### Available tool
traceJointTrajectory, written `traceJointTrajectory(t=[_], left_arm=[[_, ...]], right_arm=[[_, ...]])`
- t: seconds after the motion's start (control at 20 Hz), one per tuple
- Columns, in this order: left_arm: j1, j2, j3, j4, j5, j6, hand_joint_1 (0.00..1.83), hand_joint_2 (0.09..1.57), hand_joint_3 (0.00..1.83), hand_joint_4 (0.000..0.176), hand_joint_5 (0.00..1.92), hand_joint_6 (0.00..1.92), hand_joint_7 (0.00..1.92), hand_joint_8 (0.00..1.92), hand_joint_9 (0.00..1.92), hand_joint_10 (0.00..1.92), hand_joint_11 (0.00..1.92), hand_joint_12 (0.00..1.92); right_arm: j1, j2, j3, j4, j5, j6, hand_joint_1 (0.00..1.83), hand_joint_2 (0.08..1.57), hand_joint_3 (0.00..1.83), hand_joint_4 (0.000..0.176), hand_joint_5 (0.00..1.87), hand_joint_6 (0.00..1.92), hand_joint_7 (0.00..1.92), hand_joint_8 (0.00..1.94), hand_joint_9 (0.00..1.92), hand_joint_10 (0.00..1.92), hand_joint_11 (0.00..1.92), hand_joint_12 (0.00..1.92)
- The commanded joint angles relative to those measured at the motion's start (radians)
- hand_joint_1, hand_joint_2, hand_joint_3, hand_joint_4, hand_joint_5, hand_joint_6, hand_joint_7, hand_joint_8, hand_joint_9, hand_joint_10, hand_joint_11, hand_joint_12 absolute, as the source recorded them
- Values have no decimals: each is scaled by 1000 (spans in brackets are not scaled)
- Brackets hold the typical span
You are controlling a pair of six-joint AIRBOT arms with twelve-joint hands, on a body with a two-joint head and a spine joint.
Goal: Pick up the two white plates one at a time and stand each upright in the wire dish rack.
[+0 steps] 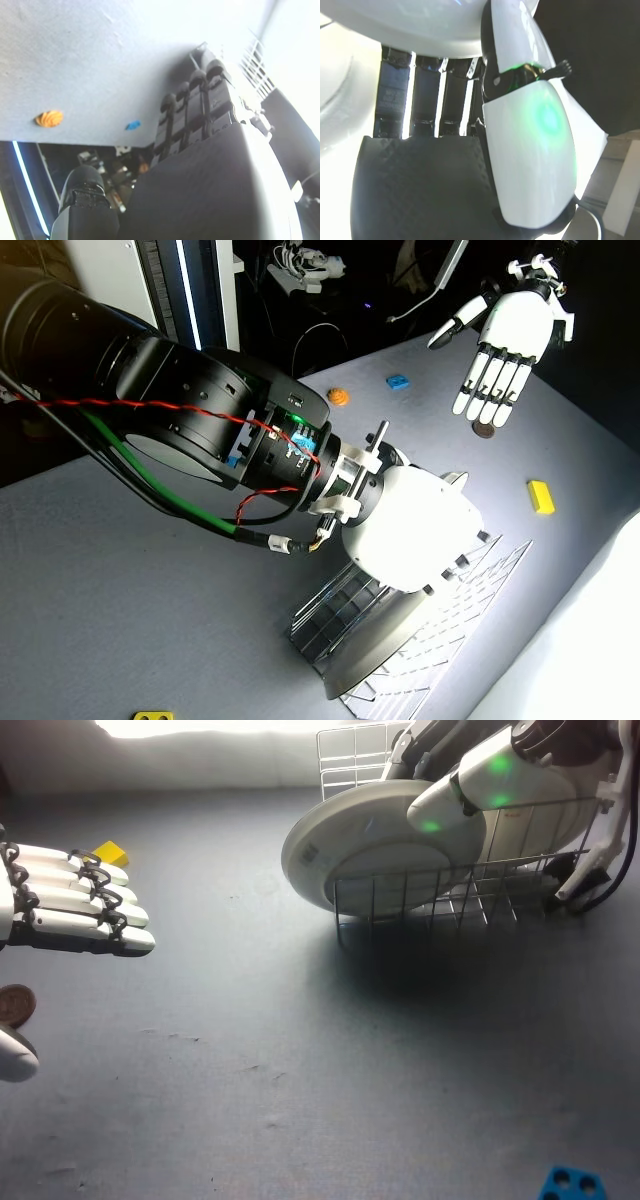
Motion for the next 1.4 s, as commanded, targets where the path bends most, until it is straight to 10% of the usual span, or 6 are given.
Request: traceJointTrajectory(t=[0.0,0.05,0.3,0.45,0.55,1.35], left_arm=[[-8,4,-1,-66,-21,-3,0,1063,1,0,96,6,68,6,53,7,20,20],[-8,4,-1,-66,-21,-3,0,1055,0,0,85,1,64,3,52,5,26,24],[-8,4,-2,-66,-21,-3,0,1052,0,0,90,3,67,3,55,5,17,27],[-9,4,-2,-66,-21,-3,0,1054,0,0,101,7,72,9,59,11,33,16],[-9,4,-2,-66,-21,-3,0,1064,2,0,99,4,73,6,64,9,42,23],[-8,4,-2,-65,-21,-3,0,1064,1,0,99,5,82,5,65,4,25,44]], right_arm=[[9,7,5,10,116,7,1266,1084,0,0,986,989,1100,764,966,661,771,1096],[9,7,5,10,116,7,1232,1094,0,21,982,1006,1069,820,1038,310,741,1107],[9,7,4,9,116,5,1223,1107,0,22,948,1067,1036,867,1050,161,629,1164],[9,6,4,7,118,4,1179,1083,2,0,1023,895,1045,112,1073,85,659,1093],[10,6,4,3,120,3,1274,977,0,0,917,253,1045,24,1059,42,596,1115],[28,7,-18,-15,130,1,1219,956,0,0,837,3,889,3,899,4,311,1292]])
